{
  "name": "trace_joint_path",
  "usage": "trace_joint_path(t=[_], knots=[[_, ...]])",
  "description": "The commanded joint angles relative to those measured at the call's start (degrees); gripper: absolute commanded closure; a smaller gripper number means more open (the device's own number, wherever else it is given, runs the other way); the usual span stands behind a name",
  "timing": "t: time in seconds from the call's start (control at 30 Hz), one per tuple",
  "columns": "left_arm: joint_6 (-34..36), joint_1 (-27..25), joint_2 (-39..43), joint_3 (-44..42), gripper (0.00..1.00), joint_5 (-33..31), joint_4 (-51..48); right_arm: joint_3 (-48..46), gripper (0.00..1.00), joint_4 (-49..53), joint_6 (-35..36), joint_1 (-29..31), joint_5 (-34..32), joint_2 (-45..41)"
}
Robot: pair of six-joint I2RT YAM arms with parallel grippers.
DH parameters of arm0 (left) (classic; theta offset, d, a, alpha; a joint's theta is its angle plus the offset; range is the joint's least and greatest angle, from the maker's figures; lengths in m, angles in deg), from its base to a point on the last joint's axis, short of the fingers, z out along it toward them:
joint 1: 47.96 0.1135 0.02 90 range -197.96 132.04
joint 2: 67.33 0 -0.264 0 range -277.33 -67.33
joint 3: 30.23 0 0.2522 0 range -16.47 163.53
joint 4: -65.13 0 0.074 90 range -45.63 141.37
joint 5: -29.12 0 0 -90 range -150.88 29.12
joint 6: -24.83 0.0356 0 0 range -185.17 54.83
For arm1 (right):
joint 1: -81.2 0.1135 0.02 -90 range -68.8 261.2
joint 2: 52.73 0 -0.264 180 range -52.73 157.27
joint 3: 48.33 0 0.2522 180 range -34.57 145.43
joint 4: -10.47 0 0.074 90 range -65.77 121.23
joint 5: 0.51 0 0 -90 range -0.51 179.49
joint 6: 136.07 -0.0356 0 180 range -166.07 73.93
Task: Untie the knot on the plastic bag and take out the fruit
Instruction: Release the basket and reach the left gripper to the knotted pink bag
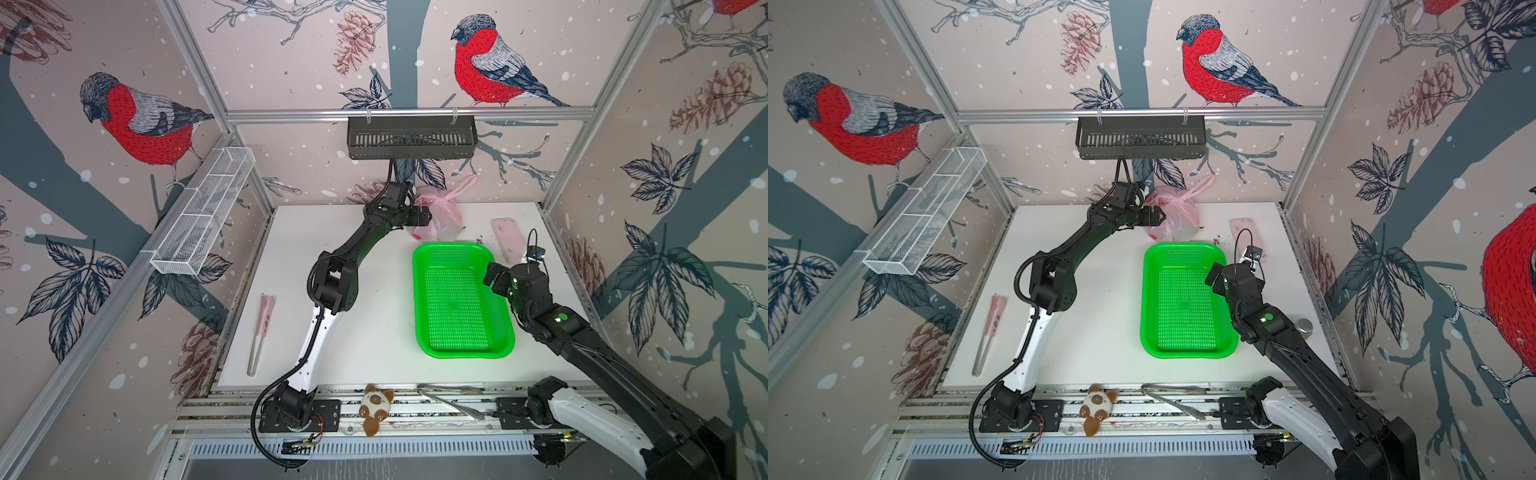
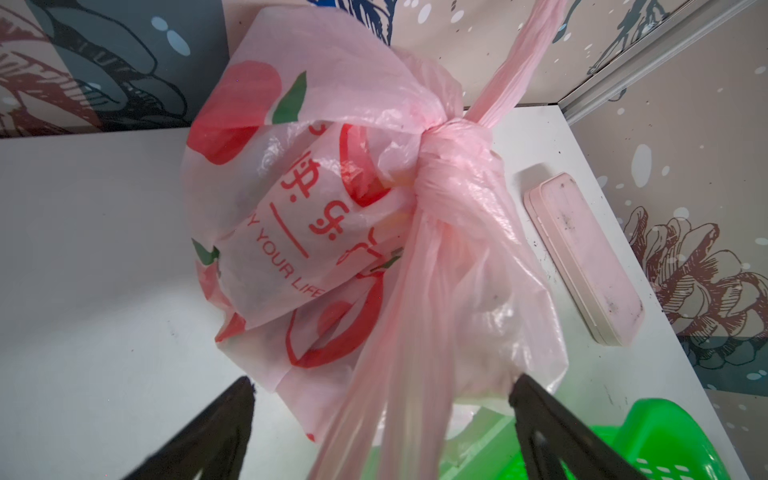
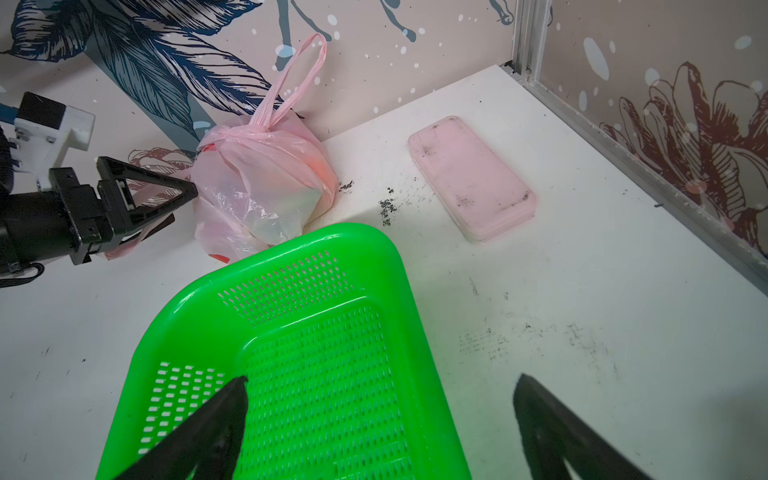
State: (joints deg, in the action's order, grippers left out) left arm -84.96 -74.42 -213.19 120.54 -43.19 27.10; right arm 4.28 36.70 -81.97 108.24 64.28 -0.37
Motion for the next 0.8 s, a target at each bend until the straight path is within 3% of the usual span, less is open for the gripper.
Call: trace_joint_path(t=[0.0,0.3,0.43,0.5,0.57,0.77], knots=[[-2.2,0.0,-1.2,-0.1,0.06,2.7,5.6,0.5,0.01,-3.2,1.2,0.1,0.5,1.3],[-7.4,0.0,-2.4,-3.2,0.17,7.3,17.0,0.0,0.01,-4.5,1.4,0.0,0.8,2.9],[-8.5,0.1,-3.2,-3.2,0.39,8.0,19.4,-0.1,0.01,-4.8,1.6,-0.1,0.6,3.0],[-9.2,0.3,-3.1,-3.4,0.6,7.9,20.0,-0.1,0.01,-4.9,1.6,-0.1,0.5,3.1],[-9.8,0.7,-2.6,-4.7,0.74,7.9,21.3,-0.1,0.01,-5.1,1.5,-0.2,0.7,3.2],[-11.5,2.8,3.2,-14.9,0.9,6.2,27.1,-0.4,0.0,-5.7,1.4,-0.1,1.3,3.6]])
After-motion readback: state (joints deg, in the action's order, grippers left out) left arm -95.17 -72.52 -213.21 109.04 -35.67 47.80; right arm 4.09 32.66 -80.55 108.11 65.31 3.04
